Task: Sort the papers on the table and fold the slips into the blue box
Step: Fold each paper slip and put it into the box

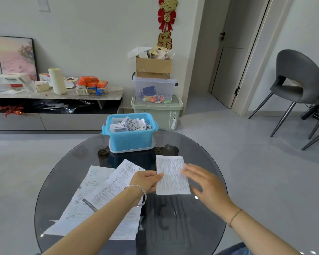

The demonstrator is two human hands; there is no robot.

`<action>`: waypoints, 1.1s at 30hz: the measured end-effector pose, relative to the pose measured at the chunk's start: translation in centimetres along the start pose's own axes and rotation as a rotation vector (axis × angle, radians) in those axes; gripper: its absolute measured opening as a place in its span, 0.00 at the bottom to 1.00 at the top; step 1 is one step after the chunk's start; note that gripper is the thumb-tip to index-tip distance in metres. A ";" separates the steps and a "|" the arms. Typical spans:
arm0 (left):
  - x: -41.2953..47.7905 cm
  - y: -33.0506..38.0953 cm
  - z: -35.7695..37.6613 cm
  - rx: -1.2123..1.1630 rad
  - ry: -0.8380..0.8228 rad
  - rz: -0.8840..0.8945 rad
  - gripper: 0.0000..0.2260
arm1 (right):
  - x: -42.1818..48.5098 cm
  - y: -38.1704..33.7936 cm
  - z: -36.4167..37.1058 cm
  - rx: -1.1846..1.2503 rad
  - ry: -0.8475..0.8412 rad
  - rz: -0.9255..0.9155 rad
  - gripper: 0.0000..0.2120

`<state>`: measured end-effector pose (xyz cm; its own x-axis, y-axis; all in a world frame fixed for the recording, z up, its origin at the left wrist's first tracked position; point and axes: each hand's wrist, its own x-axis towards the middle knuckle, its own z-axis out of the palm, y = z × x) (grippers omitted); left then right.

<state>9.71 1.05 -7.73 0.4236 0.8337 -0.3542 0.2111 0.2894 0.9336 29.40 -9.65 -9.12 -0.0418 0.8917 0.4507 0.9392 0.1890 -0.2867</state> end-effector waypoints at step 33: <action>2.6 -3.5 0.9 0.744 0.054 0.292 0.08 | 0.0 1.7 3.8 0.447 -0.006 0.606 0.11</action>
<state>10.87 1.82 -12.00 0.5127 0.8548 -0.0803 0.6389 -0.3174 0.7008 29.71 -7.74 -12.76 0.4353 0.8946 0.1011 0.5710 -0.1875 -0.7993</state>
